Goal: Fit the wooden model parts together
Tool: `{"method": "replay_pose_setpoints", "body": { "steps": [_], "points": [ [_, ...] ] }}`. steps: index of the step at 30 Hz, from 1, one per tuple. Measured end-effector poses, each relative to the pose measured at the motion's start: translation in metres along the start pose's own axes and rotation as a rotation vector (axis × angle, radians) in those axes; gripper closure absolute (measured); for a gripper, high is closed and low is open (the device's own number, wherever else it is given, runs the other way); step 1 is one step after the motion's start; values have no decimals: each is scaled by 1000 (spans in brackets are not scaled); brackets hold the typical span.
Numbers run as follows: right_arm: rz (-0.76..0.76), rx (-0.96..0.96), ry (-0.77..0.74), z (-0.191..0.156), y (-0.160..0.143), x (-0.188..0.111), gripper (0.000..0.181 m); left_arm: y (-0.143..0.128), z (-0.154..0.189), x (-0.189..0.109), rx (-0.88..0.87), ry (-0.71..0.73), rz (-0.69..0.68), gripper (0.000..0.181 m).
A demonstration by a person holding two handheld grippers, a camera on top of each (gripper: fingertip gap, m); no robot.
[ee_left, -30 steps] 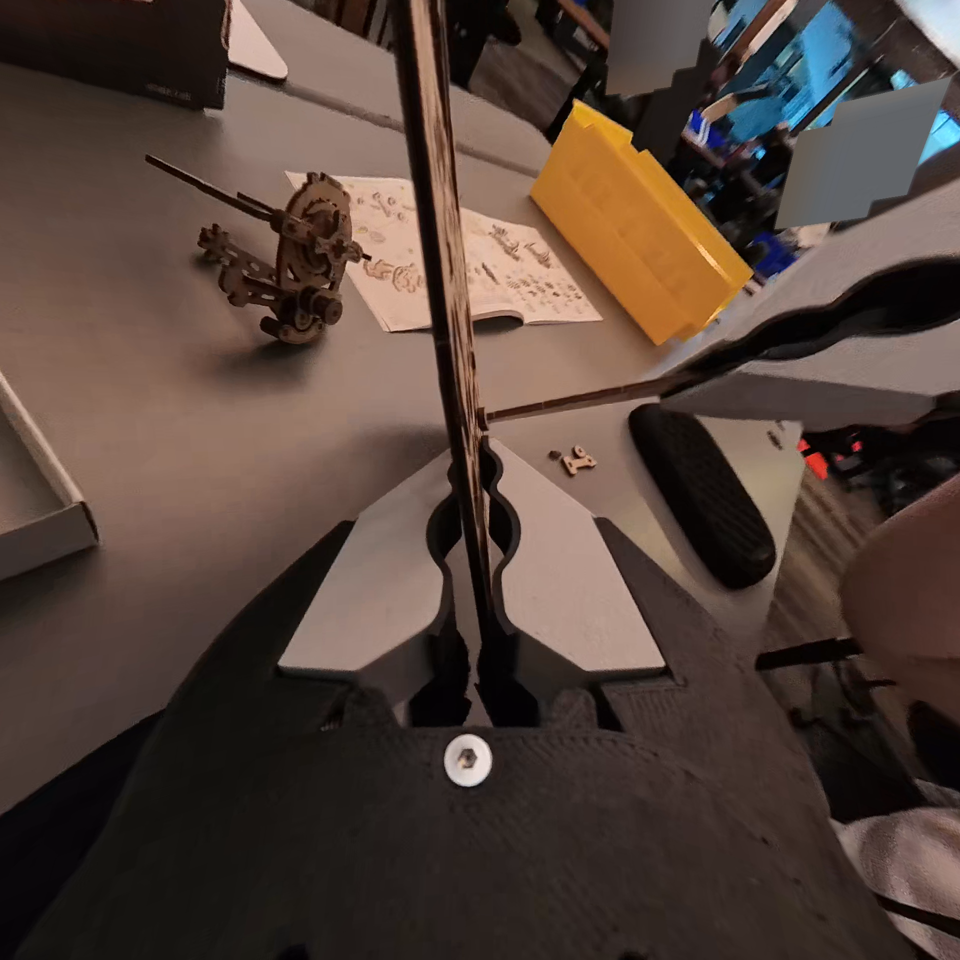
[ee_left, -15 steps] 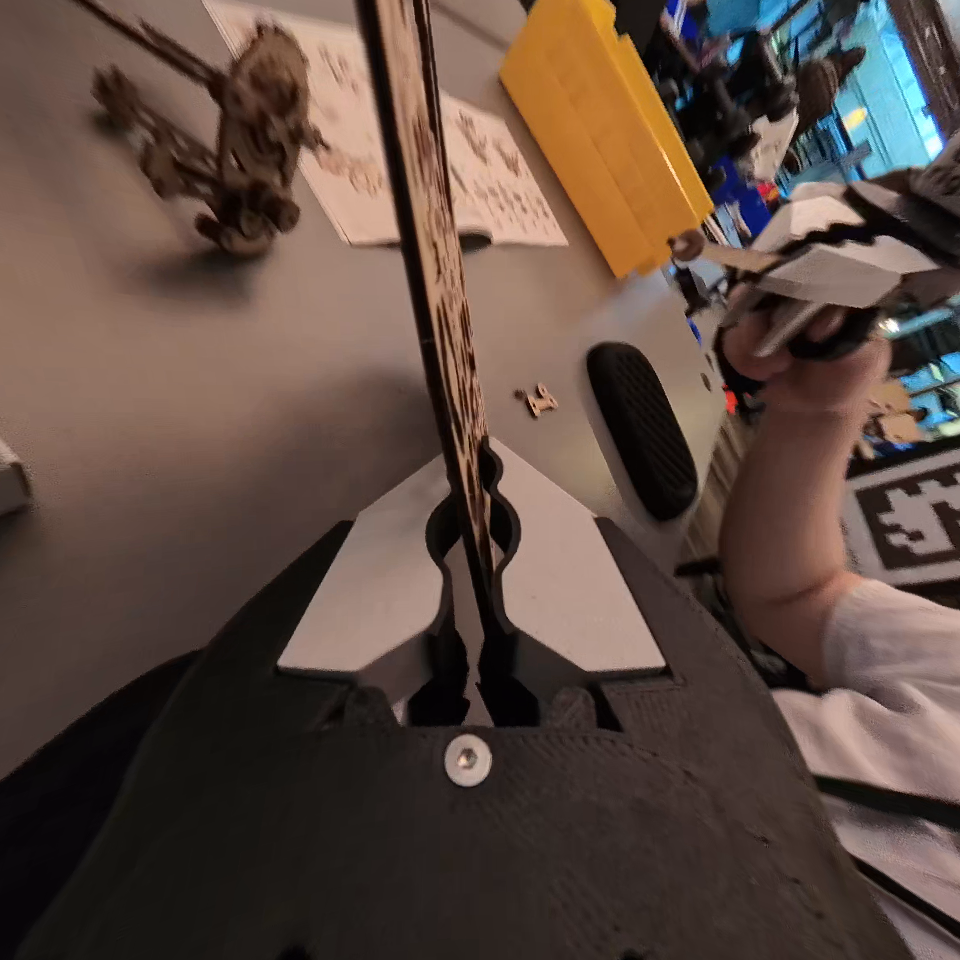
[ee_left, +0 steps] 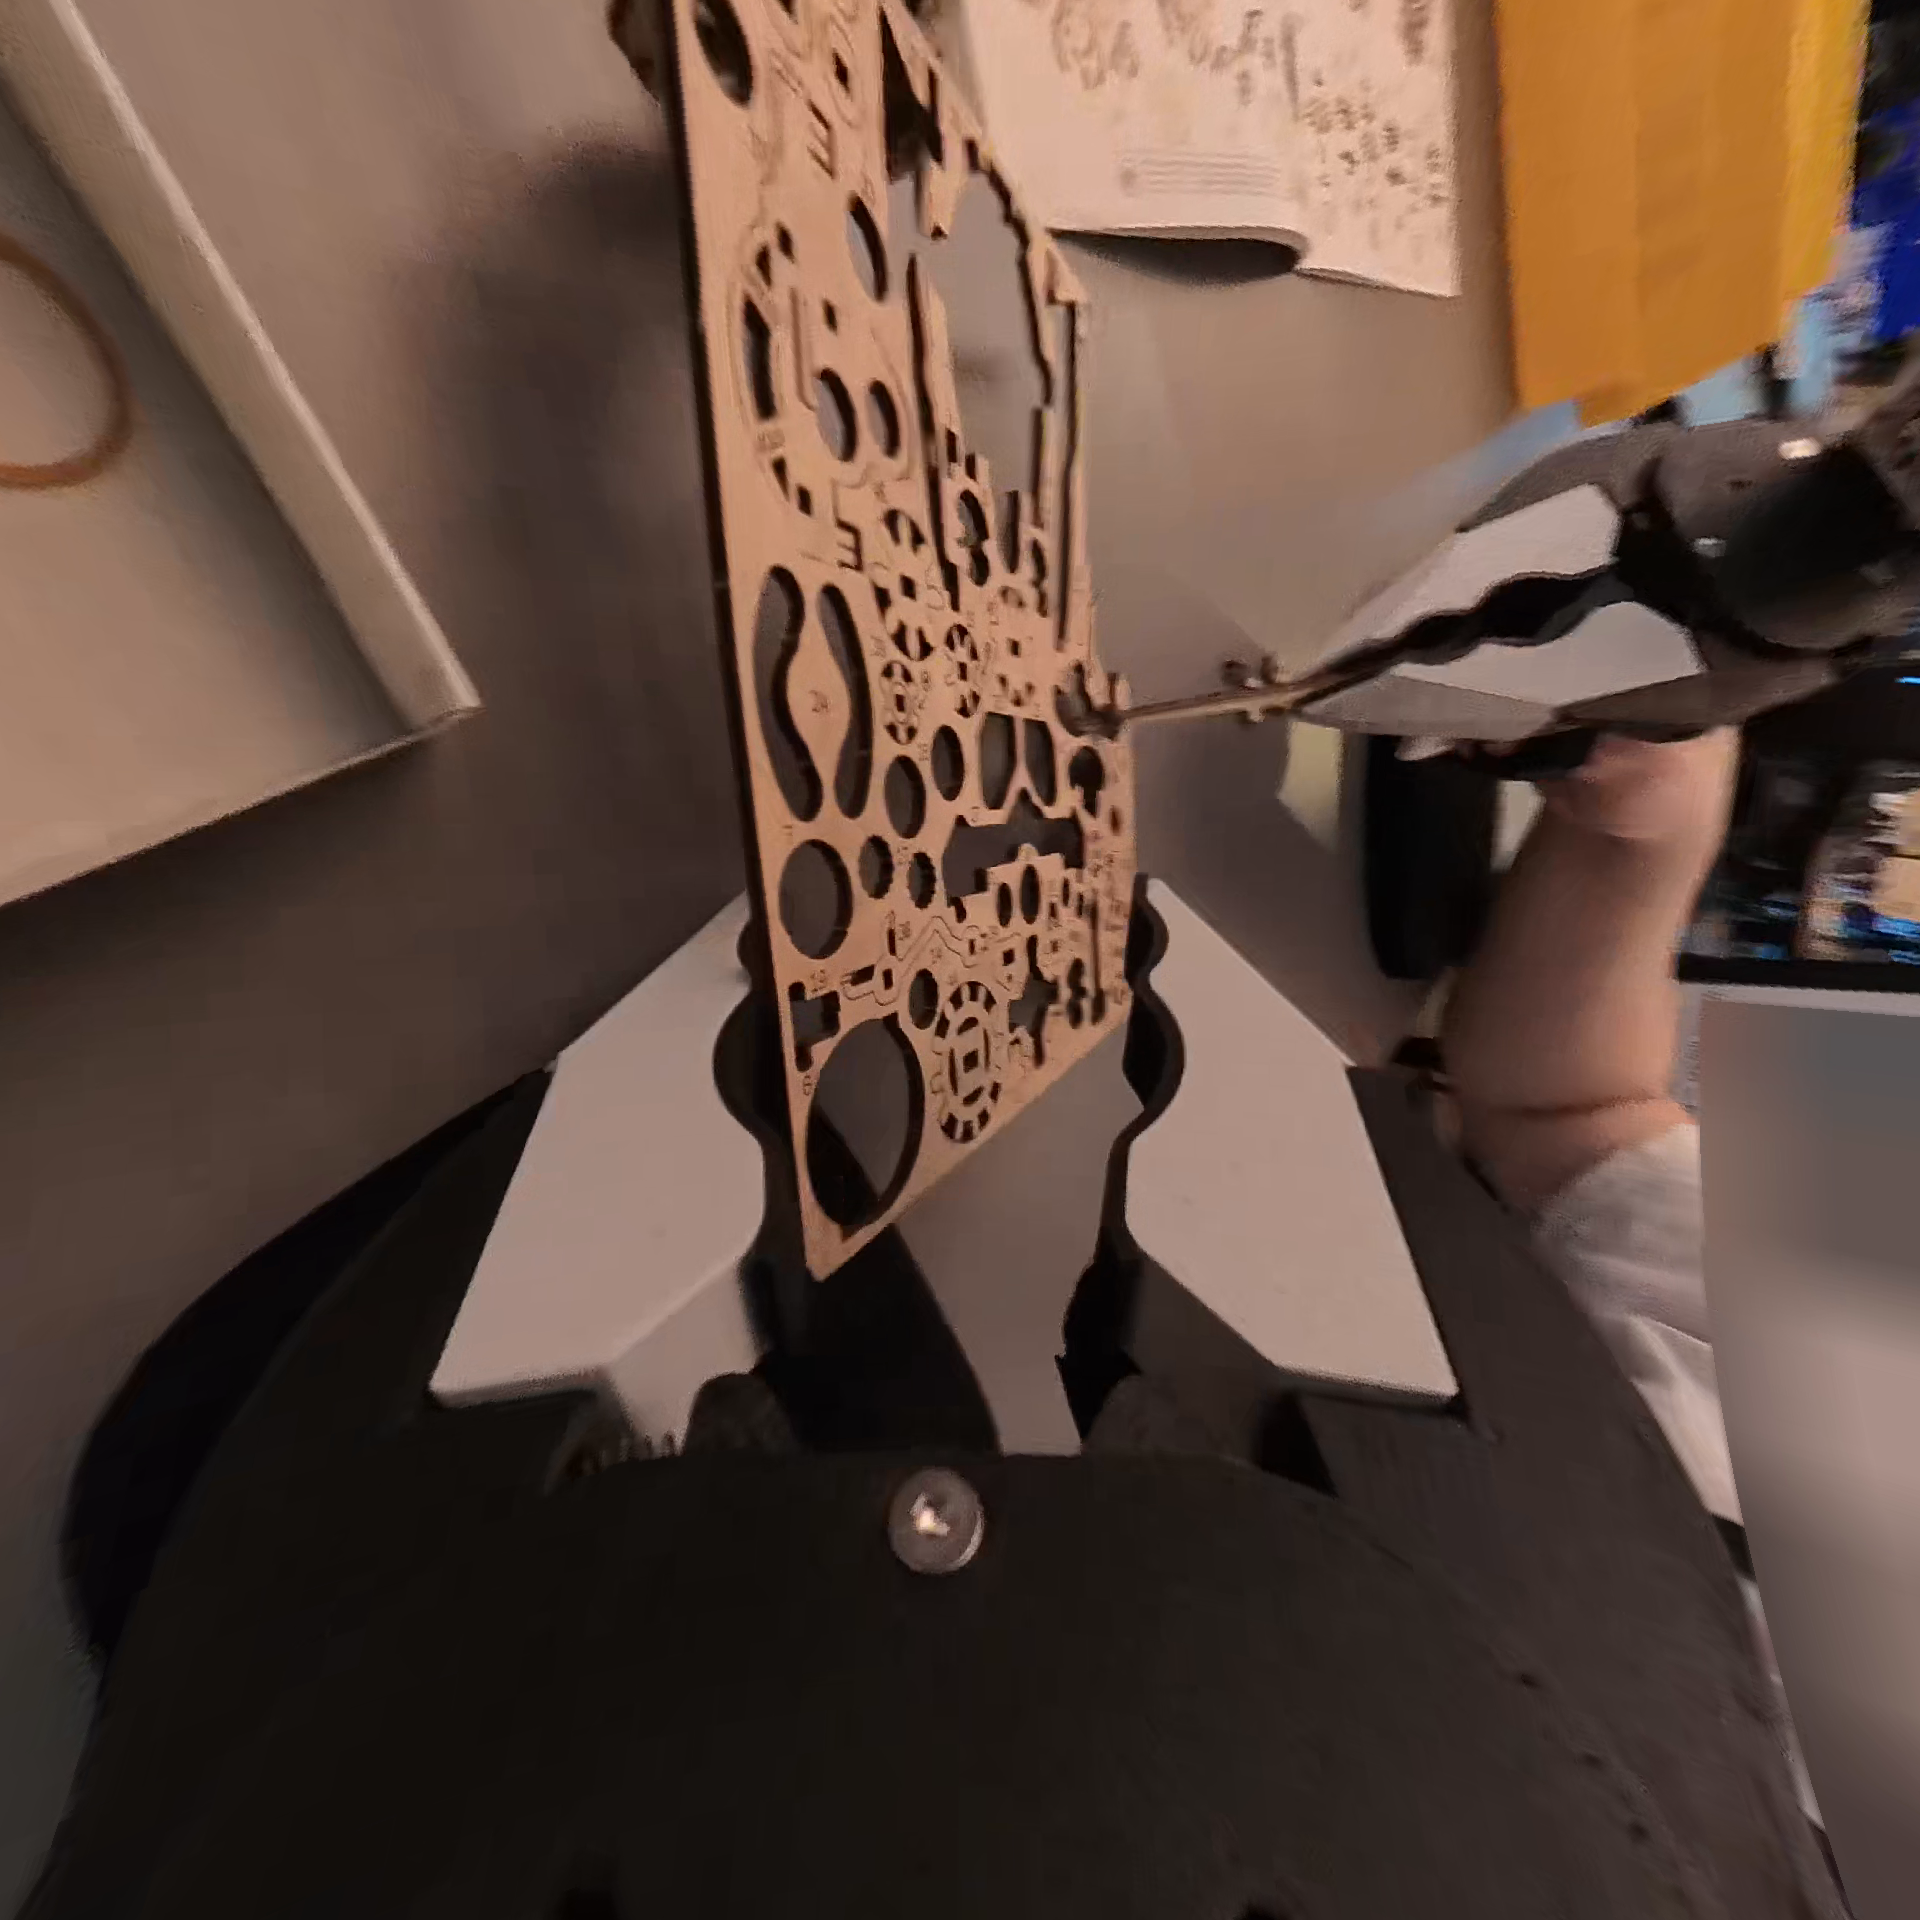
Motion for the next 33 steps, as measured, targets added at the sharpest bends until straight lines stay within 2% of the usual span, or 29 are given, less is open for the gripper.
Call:
{"method": "replay_pose_setpoints", "body": {
  "steps": [3, 5, 6, 7, 11, 14, 16, 21, 25, 27, 29, 31, 33],
  "points": [
    [-31, -8, 12, 0, -3, 5, 181, -1, -16, -6, 32, 220, 22, 113],
    [-61, -18, 11, -1, -8, 5, 181, -7, -11, -2, 61, 244, -2, 108],
    [-66, -34, 7, -3, -10, 4, 181, -10, -12, -1, 77, 270, -6, 117],
    [-60, -52, 6, -6, -11, 2, 181, -12, -12, -2, 102, 293, -1, 143],
    [-36, -68, -9, -11, -17, -3, 181, -15, 6, -4, 94, 165, 86, 152],
    [-58, -64, -32, -8, -24, -1, 181, -44, 12, 5, 43, 83, -28, 154],
    [-79, -75, -38, -8, -28, 2, 181, -57, 13, 11, 34, 48, -50, 153],
    [-83, -75, -34, -6, -24, 8, 181, -56, 6, 8, -6, 20, 3, 153],
    [-48, -71, -20, -8, -24, 0, 181, -59, -3, -25, 19, 164, 43, 143],
    [-9, -52, 19, -12, -26, -10, 181, -51, 0, -47, 102, 256, 131, 143],
    [9, -42, 37, -14, -31, -21, 181, -36, 32, -53, 327, 242, 212, 143],
    [32, -34, 33, -12, -33, -31, 181, -21, 65, -35, 623, 230, 245, 142],
    [19, -28, -14, -3, -37, -35, 181, -5, 70, -3, 801, 341, 218, 153]
  ]
}}
Point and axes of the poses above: each gripper's, where its closed fingertips meet, x out along the fingers, y out of its top, z = x × y across the jaws, the point moved 2 cm from there along -x, back along the fingers, and after that the axes turned 9 degrees about -z, right-handed, at the moved point
